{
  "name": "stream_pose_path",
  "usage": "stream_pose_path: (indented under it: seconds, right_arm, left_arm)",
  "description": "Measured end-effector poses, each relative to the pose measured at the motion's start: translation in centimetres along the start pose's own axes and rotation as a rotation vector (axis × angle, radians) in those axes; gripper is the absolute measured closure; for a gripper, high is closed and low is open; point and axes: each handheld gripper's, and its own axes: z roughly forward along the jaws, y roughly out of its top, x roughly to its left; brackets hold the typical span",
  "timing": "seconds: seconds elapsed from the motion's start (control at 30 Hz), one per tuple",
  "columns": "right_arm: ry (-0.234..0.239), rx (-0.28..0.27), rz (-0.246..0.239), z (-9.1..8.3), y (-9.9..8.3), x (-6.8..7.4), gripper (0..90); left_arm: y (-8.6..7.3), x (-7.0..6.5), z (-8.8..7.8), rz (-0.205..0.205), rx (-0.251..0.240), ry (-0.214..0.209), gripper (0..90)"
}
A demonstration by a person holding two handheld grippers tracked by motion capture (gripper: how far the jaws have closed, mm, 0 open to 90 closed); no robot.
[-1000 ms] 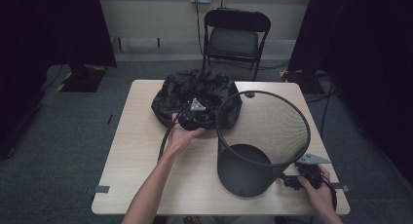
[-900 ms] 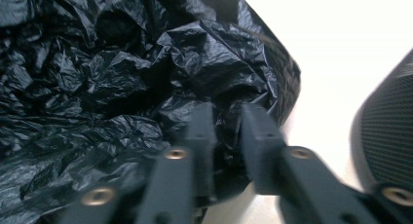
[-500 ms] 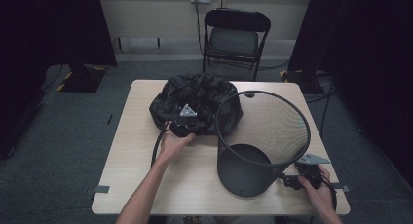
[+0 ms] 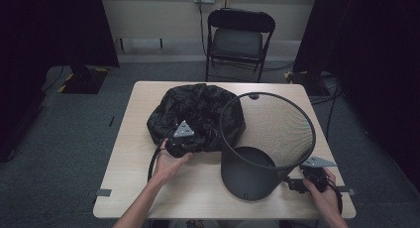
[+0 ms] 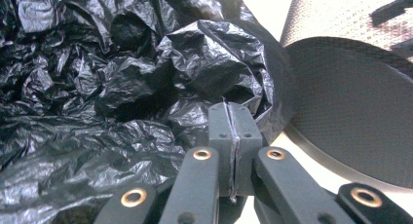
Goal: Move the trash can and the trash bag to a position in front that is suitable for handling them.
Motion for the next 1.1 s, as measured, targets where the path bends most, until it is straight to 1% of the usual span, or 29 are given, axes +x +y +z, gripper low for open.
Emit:
stream_pose_path:
  seconds: [0.1, 0.23, 0.27, 0.3, 0.33, 0.5, 0.6, 0.7, 0.8, 0.97, 1.03, 1.1]
  right_arm:
    - [0.000, 0.001, 0.002, 0.0, 0.0, 0.0, 12.9]
    - [0.000, 0.001, 0.001, 0.0, 0.0, 0.0, 13.0]
    - [0.000, 0.001, 0.001, 0.0, 0.0, 0.0, 12.9]
    - [0.000, 0.001, 0.001, 0.0, 0.0, 0.0, 12.9]
    - [0.000, 0.001, 0.001, 0.0, 0.0, 0.0, 12.9]
    - [-0.002, 0.000, 0.001, 0.0, 0.0, 0.0, 12.9]
    - [-0.002, 0.000, 0.001, 0.0, 0.0, 0.0, 13.0]
    - [-0.002, 0.000, 0.001, 0.0, 0.0, 0.0, 12.9]
    - [0.000, 0.001, 0.002, 0.0, 0.0, 0.1, 12.6]
    - [-0.001, 0.002, 0.002, 0.0, 0.0, 0.1, 12.5]
    - [-0.002, 0.002, 0.002, 0.0, 0.0, 0.1, 12.4]
    - [-0.006, 0.002, 0.004, 0.0, 0.0, 0.1, 12.3]
  left_arm:
    - [-0.5, -0.7, -0.7, 0.009, -0.004, -0.008, 89.6]
    - [-1.3, -1.7, -1.5, 0.007, -0.011, -0.013, 89.6]
    - [-1.4, -1.9, -1.7, 0.007, -0.002, 0.003, 89.6]
    - [-1.5, -2.0, -1.9, 0.013, 0.016, 0.008, 89.6]
    - [-1.7, -2.1, -2.1, 0.019, 0.019, 0.009, 89.6]
    - [-2.7, -2.4, -3.7, -0.003, -0.005, -0.001, 89.6]
    - [-3.4, -2.7, -4.6, -0.003, -0.004, -0.005, 89.6]
    - [-3.8, -3.2, -5.5, -0.001, -0.014, -0.009, 89.6]
    - [-4.3, -3.9, -6.3, -0.008, -0.020, -0.022, 89.6]
    - [-5.3, -5.0, -7.0, 0.005, -0.009, -0.038, 89.5]
    - [-5.6, -5.5, -7.3, -0.002, -0.008, -0.048, 89.4]
    - [-5.7, -6.0, -7.6, 0.005, -0.005, -0.057, 89.2]
